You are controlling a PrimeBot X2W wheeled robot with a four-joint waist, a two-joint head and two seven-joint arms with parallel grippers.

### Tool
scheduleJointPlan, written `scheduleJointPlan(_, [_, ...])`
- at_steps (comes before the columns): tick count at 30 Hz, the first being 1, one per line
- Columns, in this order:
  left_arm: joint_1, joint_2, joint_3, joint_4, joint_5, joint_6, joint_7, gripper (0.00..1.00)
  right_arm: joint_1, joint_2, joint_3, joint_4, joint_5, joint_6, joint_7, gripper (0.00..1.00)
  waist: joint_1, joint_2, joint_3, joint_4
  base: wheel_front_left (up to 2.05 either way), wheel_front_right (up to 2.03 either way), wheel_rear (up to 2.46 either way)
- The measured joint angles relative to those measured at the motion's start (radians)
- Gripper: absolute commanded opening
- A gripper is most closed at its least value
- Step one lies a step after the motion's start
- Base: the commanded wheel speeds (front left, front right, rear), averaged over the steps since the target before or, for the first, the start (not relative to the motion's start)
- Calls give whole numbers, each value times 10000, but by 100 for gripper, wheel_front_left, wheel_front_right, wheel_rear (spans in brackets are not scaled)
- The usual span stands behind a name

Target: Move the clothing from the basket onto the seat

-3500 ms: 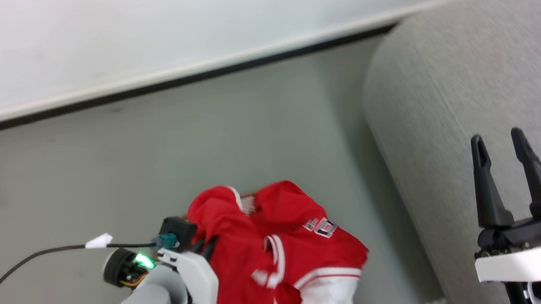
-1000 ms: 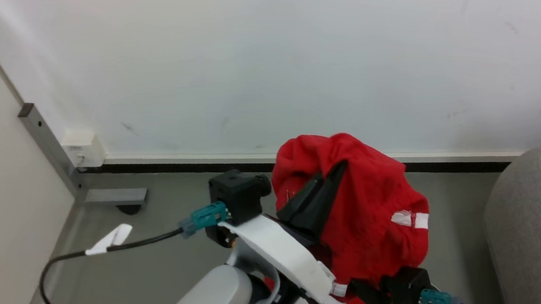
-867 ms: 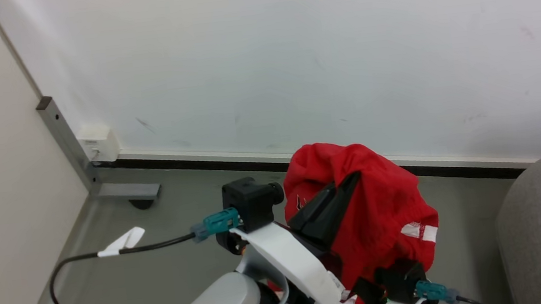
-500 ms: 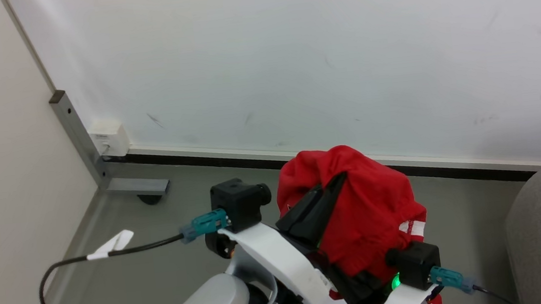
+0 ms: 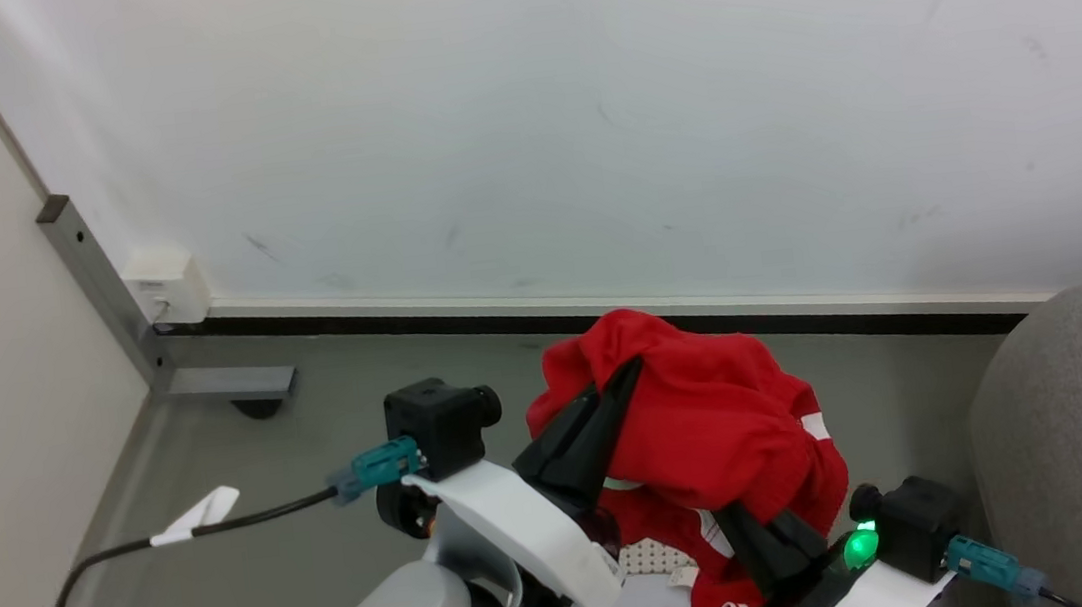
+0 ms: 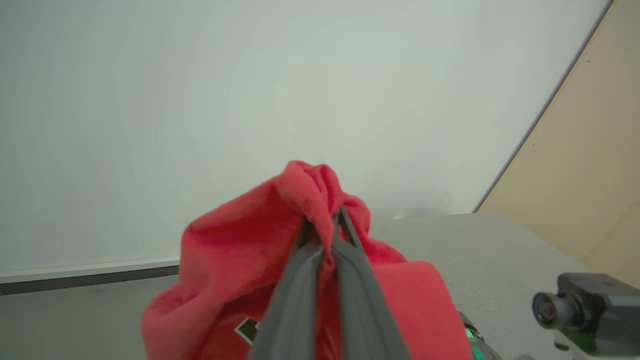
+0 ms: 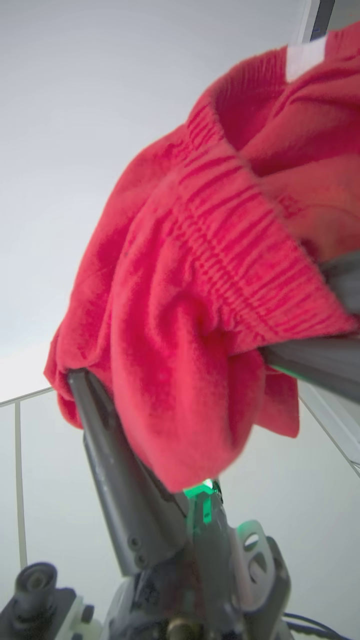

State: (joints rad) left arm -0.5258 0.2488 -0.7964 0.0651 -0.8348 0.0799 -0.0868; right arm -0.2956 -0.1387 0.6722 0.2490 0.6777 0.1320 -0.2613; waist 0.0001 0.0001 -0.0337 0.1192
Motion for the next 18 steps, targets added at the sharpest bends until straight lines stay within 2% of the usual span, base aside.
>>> scheduleJointPlan(1, [12,0,-29,-6,-4,-4,-2,10,35,-13,-77,-58,-50,0,0,0,0,0,10,-51,0,0,0])
scheduleJointPlan(2, [26,-8,-40,-19,-8,-38,-17,47,84,-36,-184,-113,-104,0,0,0,0,0,18,-100,0,0,0])
scheduleJointPlan(3, [44,-17,-38,-42,-13,-44,-42,93,131,-61,-309,-153,-142,0,0,0,0,0,26,-151,0,0,0])
scheduleJointPlan(4, [48,-10,-71,-69,0,-52,-109,100,153,-94,-428,-188,-209,0,0,0,0,0,33,-205,0,0,0])
scheduleJointPlan(11, [263,159,-257,-35,226,-113,-380,100,341,-391,-1074,-322,-514,0,-2,0,0,0,98,-701,0,0,0])
scheduleJointPlan(18, [429,326,-514,-25,669,-109,-662,100,400,-794,-1668,-518,-690,0,0,0,0,0,240,-1533,0,0,0])
